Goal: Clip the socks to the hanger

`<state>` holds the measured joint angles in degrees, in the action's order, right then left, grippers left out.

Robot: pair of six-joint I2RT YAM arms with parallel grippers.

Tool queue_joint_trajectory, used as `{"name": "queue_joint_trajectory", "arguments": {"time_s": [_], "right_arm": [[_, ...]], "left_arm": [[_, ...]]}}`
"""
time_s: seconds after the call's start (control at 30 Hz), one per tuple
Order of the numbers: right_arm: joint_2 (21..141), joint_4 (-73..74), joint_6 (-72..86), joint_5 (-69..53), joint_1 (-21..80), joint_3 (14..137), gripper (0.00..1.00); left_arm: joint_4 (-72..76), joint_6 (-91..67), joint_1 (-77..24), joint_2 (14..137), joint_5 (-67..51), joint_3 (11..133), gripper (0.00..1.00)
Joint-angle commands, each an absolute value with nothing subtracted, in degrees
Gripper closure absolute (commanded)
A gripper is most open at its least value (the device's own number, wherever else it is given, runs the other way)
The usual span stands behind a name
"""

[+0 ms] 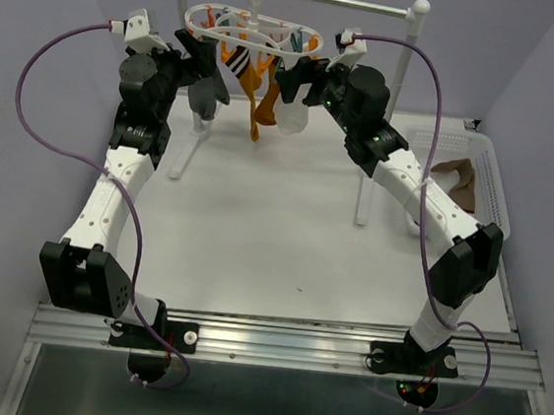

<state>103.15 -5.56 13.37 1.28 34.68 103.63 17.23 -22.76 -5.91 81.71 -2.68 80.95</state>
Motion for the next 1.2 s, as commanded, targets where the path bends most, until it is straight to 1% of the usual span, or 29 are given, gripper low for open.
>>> {"name": "queue_joint_trajectory", "arguments": {"time_s": [0.0,0.27,0.4,0.43,0.57,0.67,0.8,0.83,0.9,0.93,1.0,1.13,1.17], "right_arm": [[97.7,-7.5,15.6,0.6,35.1,102.5,0.00],[94.8,-7.2,16.2,-6.0,35.1,100.3,0.00],[93.6,-7.4,15.9,-4.0,35.1,100.3,0.00],[93.6,-7.2,16.1,-4.0,35.1,100.5,0.00],[93.6,-7.0,16.7,-6.6,35.1,100.8,0.00],[92.6,-6.5,15.9,-3.3,34.5,97.3,0.00],[88.5,-1.2,13.4,3.1,34.5,89.8,0.00],[87.5,-0.7,13.9,4.7,34.5,85.3,0.00],[85.1,-0.2,14.6,7.0,33.8,80.1,0.00],[83.1,0.0,16.4,8.0,33.8,76.0,0.00],[81.4,4.6,19.1,10.7,31.7,73.1,0.00],[77.2,8.0,25.6,14.0,27.8,65.7,0.00],[76.3,8.6,26.8,13.8,25.1,64.3,0.00]], "left_arm": [[19.4,-20.7,-5.7,75.8,-3.3,79.0,0.01],[19.3,-20.2,-5.7,71.6,-0.7,74.5,0.01],[20.1,-19.8,-5.7,70.2,-0.6,72.7,0.01],[20.1,-19.8,-5.7,70.1,1.2,72.6,0.01],[20.5,-19.6,-5.7,70.1,1.1,72.6,0.01],[20.2,-19.2,-5.7,70.1,1.3,72.9,0.01],[20.4,-18.2,-5.6,69.6,1.8,72.5,0.01],[20.7,-17.9,-5.7,69.3,2.0,72.1,0.01],[21.3,-17.6,-5.7,68.6,3.0,70.4,0.01],[21.4,-17.6,-5.7,68.5,3.7,69.4,0.01],[21.2,-17.5,-5.7,68.4,4.8,68.8,0.01],[22.6,-17.7,-5.6,68.2,4.0,66.8,0.01],[22.8,-17.7,-5.6,68.3,3.6,66.3,0.01]]}}
